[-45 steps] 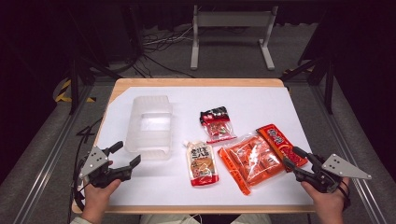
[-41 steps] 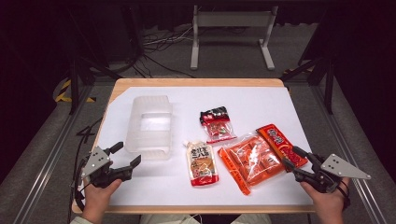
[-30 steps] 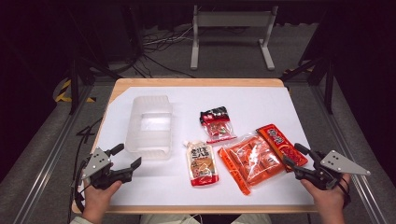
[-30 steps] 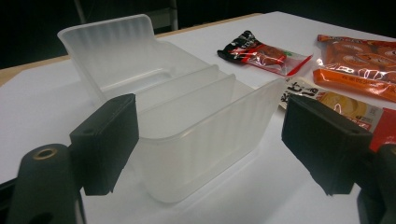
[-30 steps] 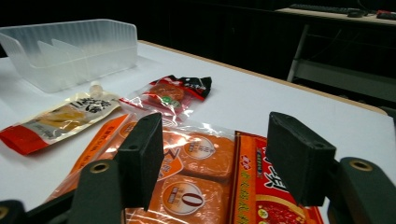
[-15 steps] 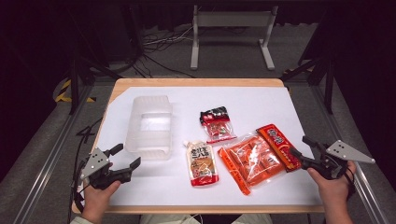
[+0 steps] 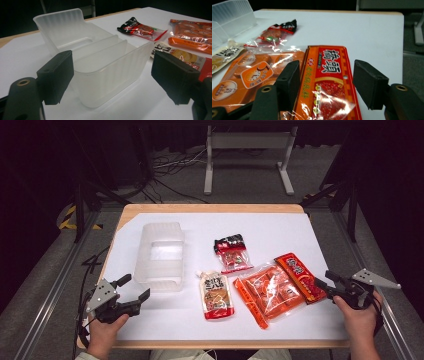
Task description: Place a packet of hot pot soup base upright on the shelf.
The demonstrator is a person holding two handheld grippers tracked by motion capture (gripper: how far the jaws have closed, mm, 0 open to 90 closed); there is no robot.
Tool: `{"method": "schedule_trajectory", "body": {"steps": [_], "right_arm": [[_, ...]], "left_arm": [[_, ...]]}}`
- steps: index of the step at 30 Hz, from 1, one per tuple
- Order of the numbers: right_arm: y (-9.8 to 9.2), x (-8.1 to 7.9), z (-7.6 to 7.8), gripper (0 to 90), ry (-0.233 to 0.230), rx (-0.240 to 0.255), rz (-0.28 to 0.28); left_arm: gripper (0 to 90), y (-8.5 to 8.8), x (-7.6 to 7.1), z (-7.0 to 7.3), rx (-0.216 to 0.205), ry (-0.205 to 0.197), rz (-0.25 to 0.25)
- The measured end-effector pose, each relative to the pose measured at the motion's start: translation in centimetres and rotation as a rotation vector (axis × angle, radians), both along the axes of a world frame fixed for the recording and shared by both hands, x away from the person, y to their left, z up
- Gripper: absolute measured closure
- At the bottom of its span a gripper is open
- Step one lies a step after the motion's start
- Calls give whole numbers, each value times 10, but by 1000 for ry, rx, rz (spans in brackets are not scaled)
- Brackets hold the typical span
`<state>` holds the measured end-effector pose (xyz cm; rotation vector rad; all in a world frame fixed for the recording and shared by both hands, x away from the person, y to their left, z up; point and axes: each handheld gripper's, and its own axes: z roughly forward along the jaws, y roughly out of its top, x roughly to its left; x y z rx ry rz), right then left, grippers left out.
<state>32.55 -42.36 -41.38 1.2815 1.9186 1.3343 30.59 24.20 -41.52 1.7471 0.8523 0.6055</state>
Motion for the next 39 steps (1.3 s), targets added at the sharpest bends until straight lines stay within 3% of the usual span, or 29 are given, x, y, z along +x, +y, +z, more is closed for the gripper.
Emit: {"method": "schedule_trajectory", "body": {"steps": [6, 18, 30, 39], "right_arm": [[2, 6, -11, 323, 76, -55, -28], [-2, 10, -20, 279, 181, -68, -46], [-6, 9, -22, 323, 263, -50, -86], [-6, 10, -24, 366, 291, -9, -66]], "left_arm": [[189, 2, 1, 0, 0, 4, 3], [189, 4, 1, -1, -6, 13, 11], [188, 3, 1, -2, -1, 10, 11], [188, 2, 1, -2, 4, 13, 10]]}}
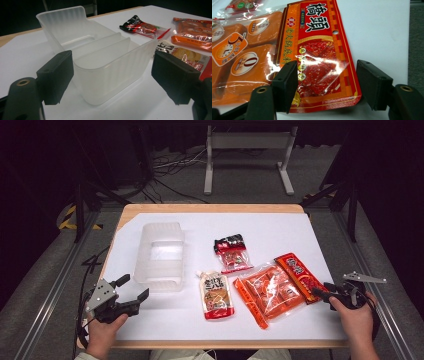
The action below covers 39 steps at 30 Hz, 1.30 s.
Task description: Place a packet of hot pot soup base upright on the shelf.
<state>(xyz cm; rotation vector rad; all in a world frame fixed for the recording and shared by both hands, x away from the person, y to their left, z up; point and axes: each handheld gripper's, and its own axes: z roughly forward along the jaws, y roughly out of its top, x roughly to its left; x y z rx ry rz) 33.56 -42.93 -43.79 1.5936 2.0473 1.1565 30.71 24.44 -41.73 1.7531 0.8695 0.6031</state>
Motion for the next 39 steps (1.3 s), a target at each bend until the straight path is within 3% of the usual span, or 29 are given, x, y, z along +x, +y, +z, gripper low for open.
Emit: {"method": "schedule_trajectory", "body": {"steps": [5, 11, 18, 20, 27, 32, 39], "right_arm": [[1, -2, 2, 404, -1, 18, -3], [1, -5, 8, 466, -42, 46, 2], [8, -8, 13, 516, -97, 67, 55], [12, -8, 15, 508, -106, 98, 82], [23, -5, 11, 516, -140, 75, 100], [27, 0, 8, 570, -121, 61, 129], [28, 8, 2, 627, -78, 38, 125]], "left_arm": [[187, 0, 0, 0, 1, -2, 1], [186, -1, 0, 0, 2, -2, -1], [187, -2, 0, 0, 12, -1, -2], [187, -2, 0, 0, 18, 0, -3], [186, -3, 0, 0, 14, -1, -3], [187, -5, 1, -1, 20, 0, -10], [193, -7, -1, 0, 3, -10, -17]]}}
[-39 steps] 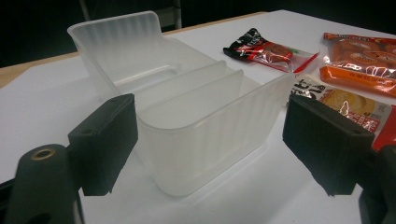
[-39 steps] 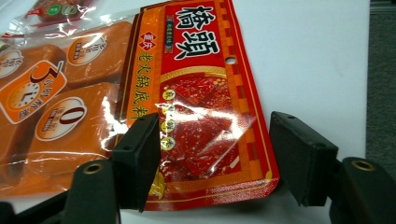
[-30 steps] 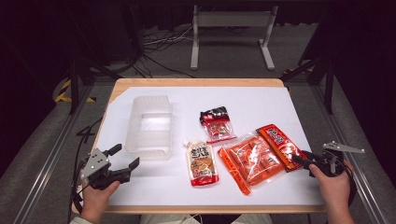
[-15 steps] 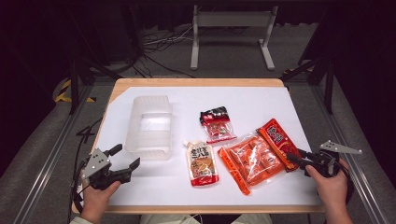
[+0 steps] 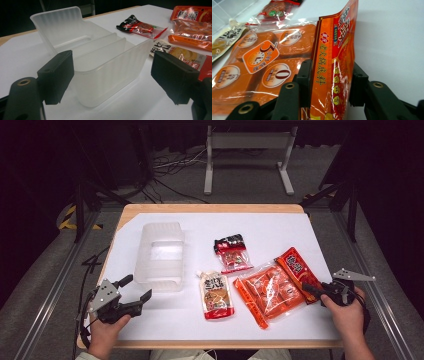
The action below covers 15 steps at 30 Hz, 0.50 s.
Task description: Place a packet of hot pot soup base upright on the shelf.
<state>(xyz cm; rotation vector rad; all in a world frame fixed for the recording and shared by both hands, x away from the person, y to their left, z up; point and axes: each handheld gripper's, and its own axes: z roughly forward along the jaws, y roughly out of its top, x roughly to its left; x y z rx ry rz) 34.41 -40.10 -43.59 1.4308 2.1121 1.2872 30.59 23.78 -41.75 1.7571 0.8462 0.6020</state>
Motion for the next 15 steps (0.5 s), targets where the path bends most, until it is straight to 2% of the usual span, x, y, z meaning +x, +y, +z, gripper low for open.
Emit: {"method": "schedule_trajectory", "body": {"steps": [3, 6, 11, 15], "right_arm": [[3, 5, -3, 642, 27, -11, 2], [4, 8, -5, 700, 45, -26, -7], [5, 10, -5, 792, 43, -51, -7], [5, 12, -5, 880, 41, -73, -6]], "left_arm": [[193, 0, -1, 1, 0, -7, -1], [194, -1, -2, 1, -15, -6, -9], [217, 0, -2, 3, -51, 20, -30], [256, -1, -5, 7, -55, 14, -9]]}}
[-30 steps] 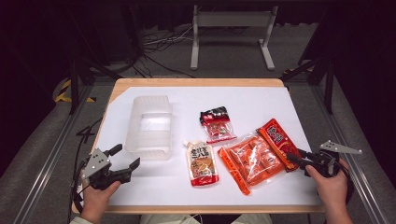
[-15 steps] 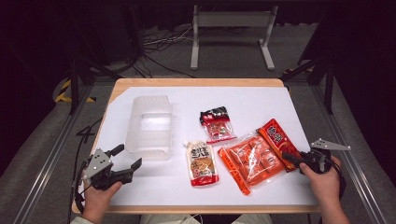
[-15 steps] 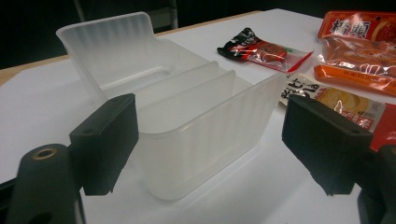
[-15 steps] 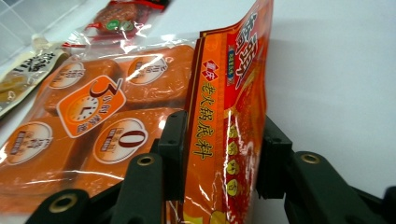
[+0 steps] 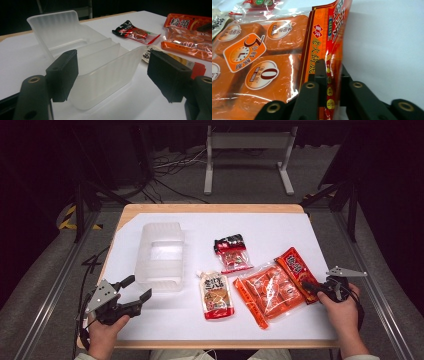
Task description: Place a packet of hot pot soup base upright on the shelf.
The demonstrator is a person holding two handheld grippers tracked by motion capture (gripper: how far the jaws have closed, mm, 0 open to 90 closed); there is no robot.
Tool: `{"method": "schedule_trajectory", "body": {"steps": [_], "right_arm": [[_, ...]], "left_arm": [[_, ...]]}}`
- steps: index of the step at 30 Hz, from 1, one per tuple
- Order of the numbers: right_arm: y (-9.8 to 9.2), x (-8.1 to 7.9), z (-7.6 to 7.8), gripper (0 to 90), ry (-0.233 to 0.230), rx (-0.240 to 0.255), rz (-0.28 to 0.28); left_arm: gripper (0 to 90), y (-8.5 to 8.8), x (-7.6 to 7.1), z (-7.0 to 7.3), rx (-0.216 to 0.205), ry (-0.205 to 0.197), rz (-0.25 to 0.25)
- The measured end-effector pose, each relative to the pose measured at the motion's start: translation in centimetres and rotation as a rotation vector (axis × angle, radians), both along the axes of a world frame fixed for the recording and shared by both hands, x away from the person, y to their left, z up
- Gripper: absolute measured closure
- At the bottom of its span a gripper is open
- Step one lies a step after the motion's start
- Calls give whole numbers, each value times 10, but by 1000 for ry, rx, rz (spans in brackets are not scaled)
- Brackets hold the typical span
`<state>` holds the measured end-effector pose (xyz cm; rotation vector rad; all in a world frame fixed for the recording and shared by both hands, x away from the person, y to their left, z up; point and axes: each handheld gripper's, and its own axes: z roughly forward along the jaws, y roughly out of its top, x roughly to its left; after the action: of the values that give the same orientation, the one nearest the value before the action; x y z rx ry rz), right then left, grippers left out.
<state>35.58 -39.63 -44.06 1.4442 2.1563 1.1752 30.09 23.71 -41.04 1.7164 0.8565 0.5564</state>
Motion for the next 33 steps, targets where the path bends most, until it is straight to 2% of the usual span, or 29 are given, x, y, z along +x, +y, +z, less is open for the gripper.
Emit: {"method": "schedule_trajectory", "body": {"steps": [2, 6, 8, 10, 13, 14, 15, 16, 18, 20, 21, 24, 27, 30, 33], "right_arm": [[-1, 0, 0, 889, -2, 2, 1], [-3, 1, 0, 900, 2, 20, 2], [-2, 0, 3, 900, 13, 13, -5], [-2, 0, 4, 900, 19, 14, -5], [-3, 0, 7, 900, 19, 26, -8], [-4, -2, 10, 900, 14, 24, -13], [-4, -2, 10, 900, 14, 24, -13], [-4, -3, 11, 900, 9, 20, -12], [-5, -5, 16, 900, 2, 20, -10], [-6, -7, 21, 900, -8, 28, -9], [-5, -9, 27, 900, -22, 35, -6], [-4, -12, 35, 900, -37, 41, -1], [-5, -14, 41, 900, -52, 55, 4], [-4, -17, 50, 900, -75, 67, 14], [-2, -21, 60, 900, -100, 65, 30]], "left_arm": [[257, 0, -3, 3, -20, -3, -12], [269, -5, -9, 10, -2, -32, -39], [275, -7, -10, 14, 8, -19, -64], [285, -10, -11, 17, 5, -17, -65], [292, -14, -11, 20, 1, -19, -76], [295, -18, -10, 22, 19, -31, -84], [292, -18, -10, 22, 19, -31, -84], [292, -21, -9, 23, 27, -28, -90], [248, -26, -5, 23, 49, 37, -88], [283, -32, -4, 23, 61, 36, -96], [325, -36, -3, 23, 62, 36, -126], [313, -43, -1, 23, 61, 15, -152], [266, -46, 2, 21, 48, 20, -165], [239, -53, 8, 19, 53, 63, -183], [200, -59, 12, 18, 70, 85, -186]]}}
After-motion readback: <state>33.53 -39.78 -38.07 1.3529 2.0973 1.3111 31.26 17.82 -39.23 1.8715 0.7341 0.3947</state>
